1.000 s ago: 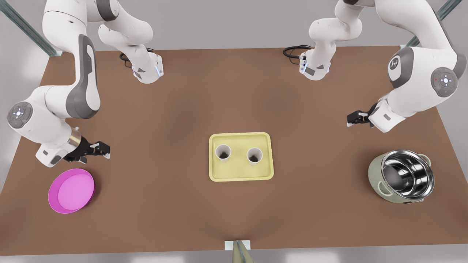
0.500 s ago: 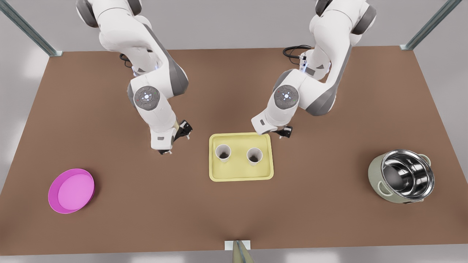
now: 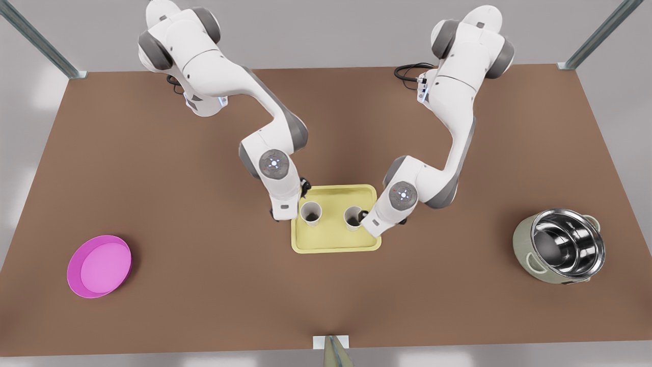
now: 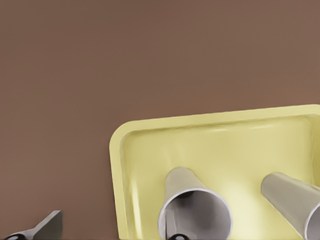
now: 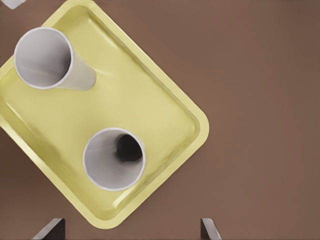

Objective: Use the left arm to pick up the white IKEA cup from the tray and place it on the middle-left position; use the right arm to pick up the white IKEA cup from the tray and place it on the middle-right position

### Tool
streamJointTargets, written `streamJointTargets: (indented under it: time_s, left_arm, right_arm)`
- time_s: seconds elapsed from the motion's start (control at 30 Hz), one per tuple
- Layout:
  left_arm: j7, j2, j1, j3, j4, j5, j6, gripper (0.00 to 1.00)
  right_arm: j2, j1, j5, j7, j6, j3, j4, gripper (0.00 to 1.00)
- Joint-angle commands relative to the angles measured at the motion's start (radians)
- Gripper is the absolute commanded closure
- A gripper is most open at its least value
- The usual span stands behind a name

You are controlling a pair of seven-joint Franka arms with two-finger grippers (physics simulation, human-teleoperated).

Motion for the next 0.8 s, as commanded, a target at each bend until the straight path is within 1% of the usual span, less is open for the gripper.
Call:
streamJointTargets:
  time_s: [0.0, 0.07, 0.17, 0.23, 0.37, 0.53, 0.57, 0.6, 0.67, 0.73, 0.77]
  left_arm:
    - [-0.138, 0.018, -0.009, -0.001, 0.002, -0.007, 0.096, 0.0]
    - [-0.147, 0.041, -0.026, -0.001, 0.004, -0.003, 0.139, 0.0]
    - [-0.161, 0.045, -0.04, -0.001, -0.01, -0.003, 0.139, 0.0]
    - [-0.161, 0.048, -0.042, -0.001, -0.015, -0.001, 0.141, 0.0]
    - [-0.17, 0.111, -0.042, 0.0, -0.013, 0.028, 0.222, 0.0]
    - [-0.176, 0.102, -0.046, 0.0, 0.0, 0.027, 0.213, 0.0]
    - [-0.178, 0.1, -0.046, 0.0, 0.002, 0.024, 0.213, 0.04]
    - [-0.182, 0.1, -0.048, 0.0, 0.001, 0.027, 0.213, 0.12]
    - [-0.187, 0.104, -0.054, 0.0, -0.009, 0.027, 0.21, 0.24]
    - [-0.201, 0.105, -0.069, 0.0, -0.012, 0.028, 0.21, 0.24]
    - [-0.201, 0.107, -0.074, 0.0, -0.015, 0.028, 0.205, 0.25]
  right_arm:
    - [0.017, 0.0, 0.011, 0.105, 0.06, 0.0, 0.014, 0.0]
    - [0.031, -0.003, 0.013, 0.102, 0.084, 0.0, 0.014, 0.0]
    - [0.074, -0.015, 0.014, 0.104, 0.161, -0.003, 0.015, 0.0]
    - [0.088, -0.017, 0.014, 0.108, 0.167, -0.003, 0.025, 0.0]
    - [0.148, -0.015, 0.014, 0.124, 0.169, -0.003, 0.109, 0.0]
    - [0.177, -0.026, 0.014, 0.11, 0.204, -0.003, 0.103, 0.0]
    - [0.175, -0.031, 0.016, 0.09, 0.204, -0.003, 0.094, 0.0]
    - [0.172, -0.032, 0.017, 0.075, 0.203, -0.003, 0.075, 0.0]
    - [0.156, -0.034, 0.019, 0.044, 0.192, -0.003, 0.04, 0.0]
    - [0.151, -0.035, 0.019, 0.019, 0.184, -0.011, 0.022, 0.0]
    - [0.151, -0.045, 0.017, 0.019, 0.18, -0.006, 0.021, 0.0]
